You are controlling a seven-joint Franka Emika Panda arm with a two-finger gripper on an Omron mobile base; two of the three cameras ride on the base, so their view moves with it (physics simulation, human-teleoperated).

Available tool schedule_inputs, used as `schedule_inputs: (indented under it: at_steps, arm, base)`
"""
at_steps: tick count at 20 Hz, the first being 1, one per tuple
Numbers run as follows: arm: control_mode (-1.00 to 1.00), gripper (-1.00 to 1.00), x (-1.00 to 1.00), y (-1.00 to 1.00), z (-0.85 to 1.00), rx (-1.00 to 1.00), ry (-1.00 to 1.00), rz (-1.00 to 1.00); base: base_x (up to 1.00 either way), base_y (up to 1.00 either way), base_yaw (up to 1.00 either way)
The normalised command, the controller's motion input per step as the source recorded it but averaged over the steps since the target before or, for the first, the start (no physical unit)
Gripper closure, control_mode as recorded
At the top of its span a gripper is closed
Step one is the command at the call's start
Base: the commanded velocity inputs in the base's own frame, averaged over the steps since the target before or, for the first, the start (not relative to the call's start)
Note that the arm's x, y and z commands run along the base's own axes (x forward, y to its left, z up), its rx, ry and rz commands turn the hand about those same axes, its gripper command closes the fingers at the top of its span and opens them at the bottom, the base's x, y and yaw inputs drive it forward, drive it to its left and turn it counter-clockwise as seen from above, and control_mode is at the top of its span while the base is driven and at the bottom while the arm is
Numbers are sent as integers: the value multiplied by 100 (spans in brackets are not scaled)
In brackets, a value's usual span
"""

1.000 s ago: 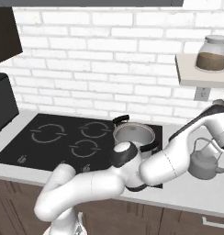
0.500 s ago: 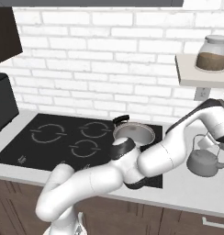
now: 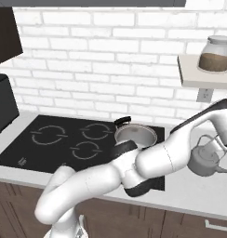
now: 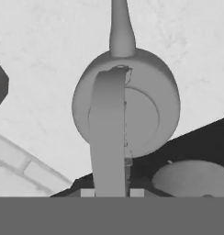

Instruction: Pick the kettle from the counter and place it on a stove burner. Then turn the burner on.

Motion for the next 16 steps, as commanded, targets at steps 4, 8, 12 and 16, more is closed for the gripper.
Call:
schedule_inputs:
  at_steps: [4,8,12,16]
  arm:
    - [-100,100,-44,50,79,4,-20,0]
    - [-100,100,-29,78,98,3,-28,0]
    - [-100,100,-4,100,94,3,-38,-2]
    - [-100,100,0,100,51,6,-48,-5]
  base:
    - [0,0,0]
    - [0,0,0]
    - [0,0,0]
    - [0,0,0]
